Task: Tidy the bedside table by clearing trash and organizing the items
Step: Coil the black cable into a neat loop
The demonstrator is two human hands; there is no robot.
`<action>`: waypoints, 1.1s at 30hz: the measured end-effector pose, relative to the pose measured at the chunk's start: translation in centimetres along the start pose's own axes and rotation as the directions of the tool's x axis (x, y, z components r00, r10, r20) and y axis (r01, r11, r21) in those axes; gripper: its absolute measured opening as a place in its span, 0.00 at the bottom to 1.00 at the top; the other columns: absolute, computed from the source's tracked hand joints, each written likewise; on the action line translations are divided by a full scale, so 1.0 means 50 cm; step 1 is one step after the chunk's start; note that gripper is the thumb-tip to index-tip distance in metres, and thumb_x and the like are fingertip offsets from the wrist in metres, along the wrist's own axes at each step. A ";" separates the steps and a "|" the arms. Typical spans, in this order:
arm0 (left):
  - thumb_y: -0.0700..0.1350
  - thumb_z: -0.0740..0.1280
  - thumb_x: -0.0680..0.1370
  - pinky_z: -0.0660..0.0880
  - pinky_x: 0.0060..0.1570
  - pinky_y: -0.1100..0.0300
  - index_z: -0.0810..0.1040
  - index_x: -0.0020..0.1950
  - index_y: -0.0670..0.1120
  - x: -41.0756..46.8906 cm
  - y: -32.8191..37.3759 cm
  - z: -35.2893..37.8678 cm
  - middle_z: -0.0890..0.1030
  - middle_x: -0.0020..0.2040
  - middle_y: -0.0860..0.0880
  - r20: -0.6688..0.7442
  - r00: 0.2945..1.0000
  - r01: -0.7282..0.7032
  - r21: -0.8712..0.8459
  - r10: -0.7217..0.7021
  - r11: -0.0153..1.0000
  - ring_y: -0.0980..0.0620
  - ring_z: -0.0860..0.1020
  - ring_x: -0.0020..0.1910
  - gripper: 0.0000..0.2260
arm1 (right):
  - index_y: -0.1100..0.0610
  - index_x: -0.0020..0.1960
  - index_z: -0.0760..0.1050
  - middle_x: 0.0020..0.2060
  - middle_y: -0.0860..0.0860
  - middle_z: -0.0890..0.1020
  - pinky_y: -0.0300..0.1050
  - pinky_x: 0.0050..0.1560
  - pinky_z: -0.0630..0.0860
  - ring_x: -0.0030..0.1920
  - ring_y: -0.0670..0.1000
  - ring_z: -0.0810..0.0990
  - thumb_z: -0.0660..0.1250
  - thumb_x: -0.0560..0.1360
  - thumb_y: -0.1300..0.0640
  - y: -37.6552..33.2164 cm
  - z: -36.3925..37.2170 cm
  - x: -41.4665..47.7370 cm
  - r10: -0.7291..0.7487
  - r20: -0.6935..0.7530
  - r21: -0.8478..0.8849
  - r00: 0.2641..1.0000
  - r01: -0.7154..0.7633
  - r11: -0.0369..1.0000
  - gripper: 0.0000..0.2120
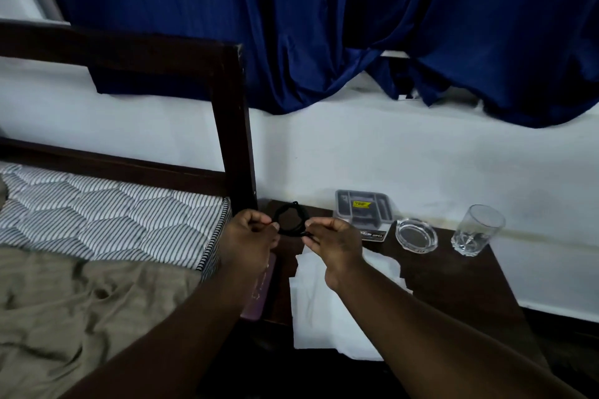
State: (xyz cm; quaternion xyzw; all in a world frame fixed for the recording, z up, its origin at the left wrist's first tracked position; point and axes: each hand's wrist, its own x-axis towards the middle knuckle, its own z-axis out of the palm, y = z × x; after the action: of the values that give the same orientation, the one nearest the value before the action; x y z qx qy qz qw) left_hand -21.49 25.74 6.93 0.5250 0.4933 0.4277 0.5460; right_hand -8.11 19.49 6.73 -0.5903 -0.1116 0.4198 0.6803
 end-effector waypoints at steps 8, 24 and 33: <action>0.36 0.73 0.76 0.84 0.39 0.47 0.79 0.52 0.44 0.121 -0.101 0.015 0.85 0.44 0.38 -0.011 1.000 0.024 0.198 -0.022 0.980 0.40 0.85 0.38 0.08 | 0.70 0.58 0.79 0.51 0.64 0.83 0.42 0.48 0.83 0.52 0.57 0.83 0.70 0.78 0.66 0.063 0.032 0.135 0.038 0.033 -0.045 0.999 -0.036 0.998 0.11; 0.41 0.75 0.73 0.84 0.50 0.45 0.84 0.49 0.47 0.272 -0.213 0.074 0.86 0.41 0.48 -0.073 0.997 0.056 0.365 -0.031 0.929 0.45 0.86 0.42 0.06 | 0.68 0.56 0.80 0.44 0.58 0.82 0.49 0.56 0.81 0.48 0.54 0.81 0.68 0.79 0.68 0.148 0.049 0.297 0.039 0.006 -0.226 0.999 -0.037 0.973 0.07; 0.36 0.72 0.76 0.85 0.51 0.46 0.86 0.57 0.43 0.278 -0.241 0.075 0.88 0.45 0.45 -0.097 0.994 0.084 0.335 -0.054 0.939 0.46 0.87 0.42 0.10 | 0.67 0.61 0.81 0.55 0.63 0.85 0.53 0.60 0.81 0.51 0.54 0.83 0.69 0.79 0.67 0.166 0.057 0.312 -0.081 0.028 -0.434 0.996 0.085 0.897 0.11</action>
State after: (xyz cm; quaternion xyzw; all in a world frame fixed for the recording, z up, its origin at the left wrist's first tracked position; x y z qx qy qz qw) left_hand -16.37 37.87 -6.43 0.5743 0.6006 0.3396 0.4405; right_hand -3.88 32.08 -5.31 -0.7199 -0.2303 0.3578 0.5483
